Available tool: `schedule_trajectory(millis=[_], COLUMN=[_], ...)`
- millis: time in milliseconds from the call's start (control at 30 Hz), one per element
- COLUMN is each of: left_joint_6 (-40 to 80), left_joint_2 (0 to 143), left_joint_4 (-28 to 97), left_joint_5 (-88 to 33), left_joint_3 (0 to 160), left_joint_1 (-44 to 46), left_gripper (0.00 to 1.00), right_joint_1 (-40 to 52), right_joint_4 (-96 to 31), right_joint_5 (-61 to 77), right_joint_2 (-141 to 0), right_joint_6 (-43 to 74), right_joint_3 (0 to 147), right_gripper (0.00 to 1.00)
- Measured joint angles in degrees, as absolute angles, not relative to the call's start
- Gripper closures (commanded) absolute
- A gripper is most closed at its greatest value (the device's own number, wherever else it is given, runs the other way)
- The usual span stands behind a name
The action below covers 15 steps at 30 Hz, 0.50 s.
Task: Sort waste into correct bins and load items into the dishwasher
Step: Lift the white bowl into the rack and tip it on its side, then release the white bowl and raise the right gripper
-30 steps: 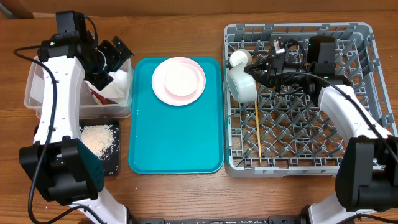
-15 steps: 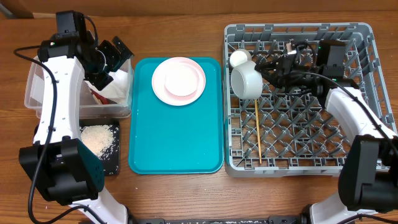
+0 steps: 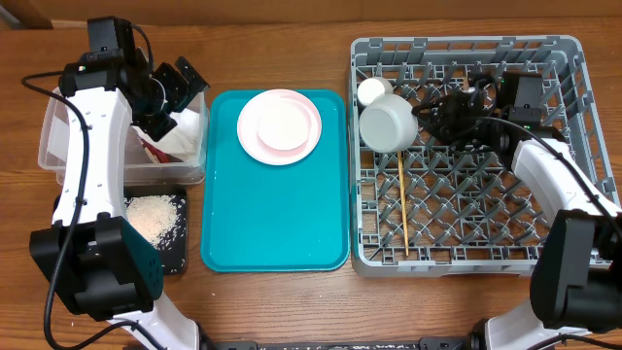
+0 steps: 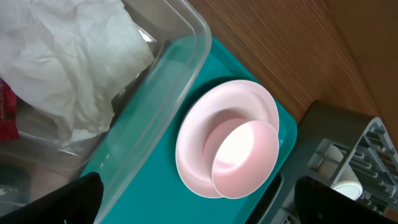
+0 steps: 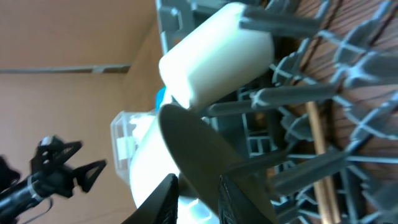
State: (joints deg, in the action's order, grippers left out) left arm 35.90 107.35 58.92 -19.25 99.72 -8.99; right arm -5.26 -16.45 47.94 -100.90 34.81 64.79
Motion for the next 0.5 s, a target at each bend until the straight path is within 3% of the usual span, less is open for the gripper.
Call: schedule_trajectory(millis=[300, 500], left_joint_6=[35.90, 35.90], left_joint_2=[107.35, 107.35], left_joint_4=[58.92, 58.92], left_joint_5=[-19.25, -19.25], left_joint_3=[99.72, 99.72], left_joint_1=[-8.99, -8.99], left_gripper=[0.00, 0.00], right_joint_1=[-8.71, -10.04], right_joint_4=[-16.84, -24.77], right_joint_5=[45.54, 43.07], right_joint_2=[-100.90, -100.03], right_joint_6=[34.44, 32.32], right_joint_3=[64.79, 67.85], right_gripper=[0.72, 0.71])
